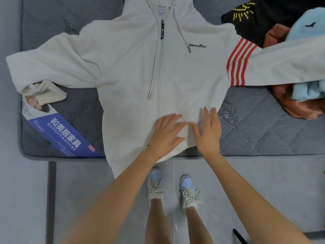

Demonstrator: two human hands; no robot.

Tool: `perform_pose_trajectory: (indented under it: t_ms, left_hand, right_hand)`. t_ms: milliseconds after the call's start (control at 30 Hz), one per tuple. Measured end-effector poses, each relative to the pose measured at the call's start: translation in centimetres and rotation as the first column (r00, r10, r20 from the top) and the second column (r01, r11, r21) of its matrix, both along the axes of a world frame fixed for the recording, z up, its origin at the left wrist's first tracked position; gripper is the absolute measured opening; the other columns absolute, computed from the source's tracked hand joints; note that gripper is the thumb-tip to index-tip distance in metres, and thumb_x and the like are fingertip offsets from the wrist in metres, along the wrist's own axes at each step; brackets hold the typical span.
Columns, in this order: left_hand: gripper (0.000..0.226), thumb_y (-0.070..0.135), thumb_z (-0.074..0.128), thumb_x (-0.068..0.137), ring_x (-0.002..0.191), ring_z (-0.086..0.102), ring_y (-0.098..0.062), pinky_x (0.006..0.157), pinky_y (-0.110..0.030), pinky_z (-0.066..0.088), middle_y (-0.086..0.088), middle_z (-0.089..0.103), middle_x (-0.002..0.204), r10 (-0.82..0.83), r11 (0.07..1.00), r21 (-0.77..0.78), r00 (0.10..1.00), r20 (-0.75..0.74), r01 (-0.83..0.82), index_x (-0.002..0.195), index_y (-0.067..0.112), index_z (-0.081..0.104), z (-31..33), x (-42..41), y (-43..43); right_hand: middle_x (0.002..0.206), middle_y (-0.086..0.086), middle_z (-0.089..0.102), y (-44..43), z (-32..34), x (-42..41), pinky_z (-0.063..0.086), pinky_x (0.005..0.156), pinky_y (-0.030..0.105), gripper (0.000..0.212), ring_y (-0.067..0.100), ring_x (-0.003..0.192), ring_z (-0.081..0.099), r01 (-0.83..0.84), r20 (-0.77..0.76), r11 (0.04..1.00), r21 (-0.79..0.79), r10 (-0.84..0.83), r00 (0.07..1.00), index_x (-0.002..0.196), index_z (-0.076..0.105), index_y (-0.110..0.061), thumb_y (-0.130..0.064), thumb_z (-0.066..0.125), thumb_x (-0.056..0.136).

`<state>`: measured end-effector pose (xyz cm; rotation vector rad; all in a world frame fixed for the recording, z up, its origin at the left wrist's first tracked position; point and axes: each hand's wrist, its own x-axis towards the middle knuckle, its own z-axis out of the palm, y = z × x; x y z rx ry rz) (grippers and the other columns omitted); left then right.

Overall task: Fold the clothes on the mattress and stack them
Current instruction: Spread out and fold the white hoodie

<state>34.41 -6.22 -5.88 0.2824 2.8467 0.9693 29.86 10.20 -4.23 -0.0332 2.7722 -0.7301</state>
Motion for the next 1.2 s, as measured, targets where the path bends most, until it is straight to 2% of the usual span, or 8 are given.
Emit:
perform_pose_trajectory:
  t_ms: [167,267,367,467,567,867,1033,1200]
  left_hand:
    - [0.072,0.057,0.061,0.084,0.140,0.030,-0.024,0.110,-0.039,0.028,-0.002,0.031,0.155,-0.022,0.984,-0.169,0.982,0.185,0.054,0.144,0.023,0.042,-1.0,0.9,5.0]
    - [0.044,0.030,0.060,0.091,0.135,0.041,-0.026,0.104,-0.038,0.034,-0.005,0.040,0.150,0.039,0.982,-0.189,0.989,0.141,-0.011,0.133,0.016,0.054,-1.1,0.6,5.7]
    - [0.026,0.019,0.055,0.095,0.110,0.060,-0.027,0.088,-0.034,0.040,-0.007,0.065,0.123,0.281,0.958,0.011,0.941,0.190,-0.288,0.118,0.014,0.065,-0.2,-0.5,4.7]
    - [0.014,0.026,0.057,0.095,0.084,0.062,-0.029,0.070,-0.034,0.039,-0.007,0.068,0.089,0.565,0.799,0.079,0.790,0.238,-0.596,0.102,0.016,0.065,0.7,-1.7,2.2]
    - [0.017,0.025,0.061,0.094,0.078,0.060,-0.030,0.073,-0.035,0.044,-0.010,0.065,0.078,0.632,0.702,0.169,0.714,0.300,-0.692,0.096,0.009,0.067,0.9,-3.1,-0.1]
    - [0.025,0.019,0.063,0.092,0.072,0.052,-0.015,0.070,-0.029,0.043,-0.024,0.065,0.080,0.620,0.607,0.268,0.657,0.430,-0.748,0.082,-0.004,0.065,1.3,-4.2,-1.8]
    - [0.031,0.021,0.066,0.091,0.053,0.043,0.000,0.058,-0.010,0.034,0.006,0.045,0.054,0.630,0.585,0.267,0.637,0.445,-0.765,0.063,0.014,0.054,2.1,-4.7,-2.9]
    - [0.026,0.021,0.064,0.092,0.057,0.038,-0.006,0.058,-0.011,0.034,0.002,0.042,0.057,0.578,0.629,0.279,0.677,0.455,-0.725,0.071,0.007,0.057,2.9,-4.6,-2.2]
  right_hand:
    - [0.136,0.010,0.053,2.9,-0.8,0.2,0.037,0.110,0.037,0.038,0.019,0.126,0.048,0.254,0.176,0.892,-0.375,-0.201,0.964,0.140,0.041,-0.005,-0.011,0.044,0.102]
    - [0.121,-0.006,0.059,3.5,-1.0,0.6,0.040,0.095,0.014,0.035,-0.004,0.108,0.053,0.319,0.270,0.845,-0.429,-0.217,0.938,0.138,0.044,-0.004,-0.006,0.038,0.103]
    - [0.118,-0.026,0.048,3.6,-1.2,1.0,0.028,0.084,-0.007,0.041,-0.023,0.101,0.044,0.371,0.357,0.828,-0.420,-0.225,0.906,0.145,0.037,-0.007,-0.012,0.040,0.104]
    - [0.126,-0.011,0.049,3.2,-0.9,1.0,0.028,0.089,0.003,0.049,-0.001,0.115,0.045,0.385,0.426,0.821,-0.422,-0.195,0.883,0.150,0.031,-0.010,-0.018,0.045,0.104]
    - [0.123,-0.007,0.053,2.1,-0.8,1.0,0.034,0.083,0.003,0.054,0.006,0.111,0.052,0.421,0.491,0.792,-0.442,-0.179,0.852,0.150,0.030,-0.015,-0.024,0.051,0.101]
    - [0.104,0.002,0.067,-3.2,-0.4,0.6,0.047,0.083,0.018,0.027,0.013,0.095,0.062,0.533,0.592,0.717,-0.450,-0.207,0.779,0.117,0.057,-0.014,-0.023,0.066,0.093]
    - [0.078,0.005,0.066,-3.2,0.6,0.8,0.046,0.069,0.019,0.010,0.012,0.072,0.057,0.568,0.442,0.694,-0.442,-0.382,0.811,0.085,0.063,-0.009,-0.012,0.072,0.087]
    - [0.076,0.002,0.065,-1.1,2.6,0.8,0.046,0.067,0.011,0.010,0.009,0.071,0.058,0.566,0.403,0.654,-0.502,-0.403,0.822,0.084,0.066,-0.005,-0.009,0.075,0.083]
